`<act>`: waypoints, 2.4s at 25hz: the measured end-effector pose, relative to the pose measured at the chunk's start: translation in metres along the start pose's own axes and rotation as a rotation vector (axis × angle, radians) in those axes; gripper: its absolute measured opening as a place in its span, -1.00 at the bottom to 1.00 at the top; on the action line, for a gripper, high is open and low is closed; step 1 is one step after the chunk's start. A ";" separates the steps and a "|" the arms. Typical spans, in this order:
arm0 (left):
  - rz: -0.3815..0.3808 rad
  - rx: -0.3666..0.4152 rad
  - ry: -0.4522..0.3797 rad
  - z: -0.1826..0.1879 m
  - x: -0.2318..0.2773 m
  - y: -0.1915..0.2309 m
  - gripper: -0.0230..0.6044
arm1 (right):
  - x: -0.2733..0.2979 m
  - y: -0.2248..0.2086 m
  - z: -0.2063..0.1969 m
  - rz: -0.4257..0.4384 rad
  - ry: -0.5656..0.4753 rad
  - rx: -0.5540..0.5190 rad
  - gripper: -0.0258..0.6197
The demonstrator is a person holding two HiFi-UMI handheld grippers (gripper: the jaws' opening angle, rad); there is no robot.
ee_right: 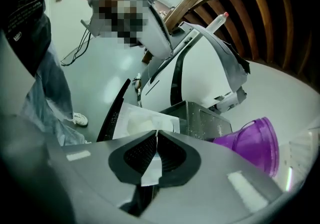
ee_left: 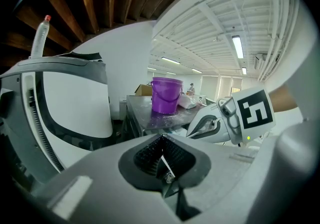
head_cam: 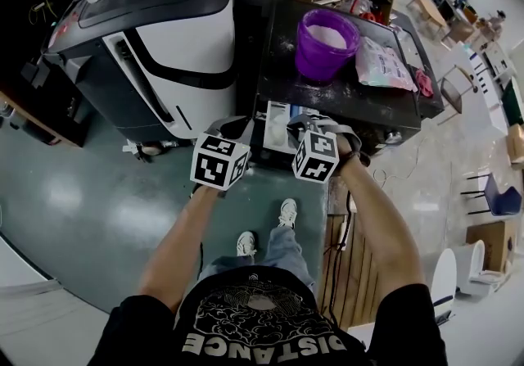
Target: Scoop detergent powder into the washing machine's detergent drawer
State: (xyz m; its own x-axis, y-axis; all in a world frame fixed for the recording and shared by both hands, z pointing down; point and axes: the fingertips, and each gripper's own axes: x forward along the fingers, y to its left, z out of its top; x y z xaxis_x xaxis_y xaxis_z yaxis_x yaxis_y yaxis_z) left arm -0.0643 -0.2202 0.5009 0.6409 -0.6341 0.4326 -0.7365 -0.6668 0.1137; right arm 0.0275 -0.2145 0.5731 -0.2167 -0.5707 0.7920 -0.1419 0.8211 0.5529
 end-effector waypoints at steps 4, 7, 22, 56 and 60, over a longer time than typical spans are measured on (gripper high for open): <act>0.004 -0.006 0.002 -0.001 -0.001 0.003 -0.93 | 0.000 -0.002 0.000 -0.048 0.004 -0.067 -0.82; 0.004 -0.008 0.003 -0.002 -0.001 0.004 -0.93 | 0.000 -0.002 0.000 -0.075 -0.003 -0.098 -0.82; -0.020 0.010 -0.022 0.016 0.001 0.000 -0.93 | -0.033 -0.035 0.009 -0.091 -0.159 0.371 -0.82; -0.018 0.107 -0.130 0.114 0.014 -0.073 -0.93 | -0.199 -0.103 -0.080 -0.427 -0.537 1.198 -0.81; -0.010 0.109 -0.134 0.118 0.021 -0.088 -0.93 | -0.209 -0.103 -0.094 -0.441 -0.542 1.189 -0.81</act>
State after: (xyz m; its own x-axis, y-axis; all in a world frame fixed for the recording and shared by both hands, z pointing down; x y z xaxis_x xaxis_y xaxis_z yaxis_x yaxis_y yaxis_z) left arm 0.0395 -0.2210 0.3947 0.6765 -0.6691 0.3077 -0.7069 -0.7071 0.0166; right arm 0.1779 -0.1805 0.3747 -0.2452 -0.9338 0.2606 -0.9691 0.2434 -0.0395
